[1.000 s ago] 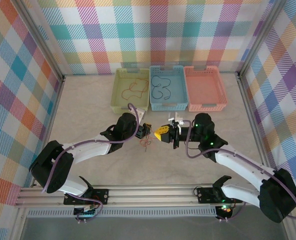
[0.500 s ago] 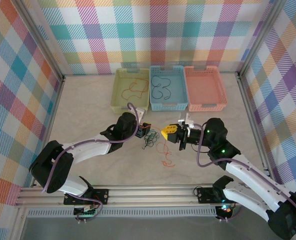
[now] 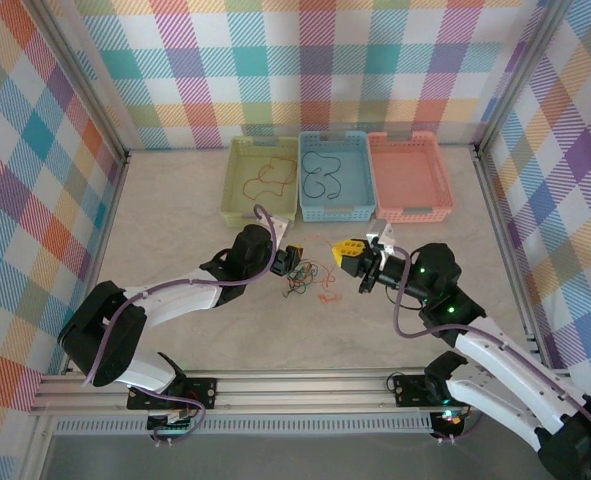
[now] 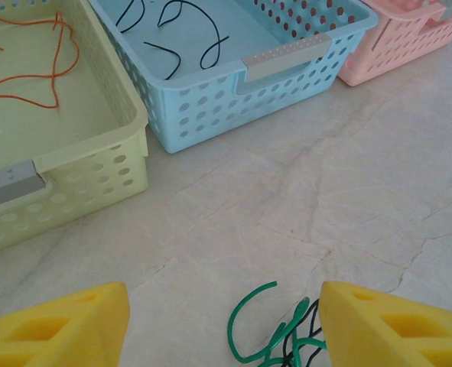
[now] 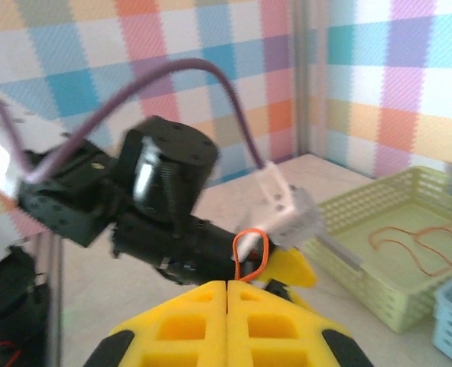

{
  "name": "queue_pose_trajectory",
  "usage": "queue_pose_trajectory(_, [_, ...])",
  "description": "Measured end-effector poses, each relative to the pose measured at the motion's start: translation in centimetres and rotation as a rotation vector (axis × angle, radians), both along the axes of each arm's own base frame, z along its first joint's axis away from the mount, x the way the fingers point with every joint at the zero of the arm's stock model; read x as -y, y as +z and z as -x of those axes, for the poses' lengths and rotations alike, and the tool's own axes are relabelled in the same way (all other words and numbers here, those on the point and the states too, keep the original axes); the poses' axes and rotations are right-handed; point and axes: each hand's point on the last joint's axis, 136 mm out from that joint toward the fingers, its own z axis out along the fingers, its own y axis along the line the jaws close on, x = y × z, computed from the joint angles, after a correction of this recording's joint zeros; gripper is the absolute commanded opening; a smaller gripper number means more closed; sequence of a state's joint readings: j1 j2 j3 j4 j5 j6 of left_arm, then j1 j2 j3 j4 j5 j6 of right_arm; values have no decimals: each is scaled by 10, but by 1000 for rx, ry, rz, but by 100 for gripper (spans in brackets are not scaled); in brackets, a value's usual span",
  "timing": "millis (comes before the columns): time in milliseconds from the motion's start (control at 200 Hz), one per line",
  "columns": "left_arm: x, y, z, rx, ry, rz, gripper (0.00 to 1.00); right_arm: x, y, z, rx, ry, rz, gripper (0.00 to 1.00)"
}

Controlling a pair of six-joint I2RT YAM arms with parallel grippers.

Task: Untangle the cables

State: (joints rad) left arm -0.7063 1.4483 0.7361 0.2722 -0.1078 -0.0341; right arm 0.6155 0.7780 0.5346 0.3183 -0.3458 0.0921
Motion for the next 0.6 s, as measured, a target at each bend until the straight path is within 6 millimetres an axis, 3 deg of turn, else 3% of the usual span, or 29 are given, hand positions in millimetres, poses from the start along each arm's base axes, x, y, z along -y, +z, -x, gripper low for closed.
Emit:
queue_pose_trajectory(110, [-1, 4, 0, 9, 3, 10, 69, 7, -13, -24, -44, -125, 0, 0])
queue_pose_trajectory(280, [-4, 11, 0, 31, 17, 21, 69, 16, -17, -50, -78, -252, -30, 0])
queue_pose_trajectory(500, [3, 11, 8, 29, -35, 55, 71, 23, -10, -66, -119, -328, -103, 0])
queue_pose_trajectory(600, [8, 13, 16, 30, -81, 85, 75, 20, 3, -74, -135, -339, -137, 0])
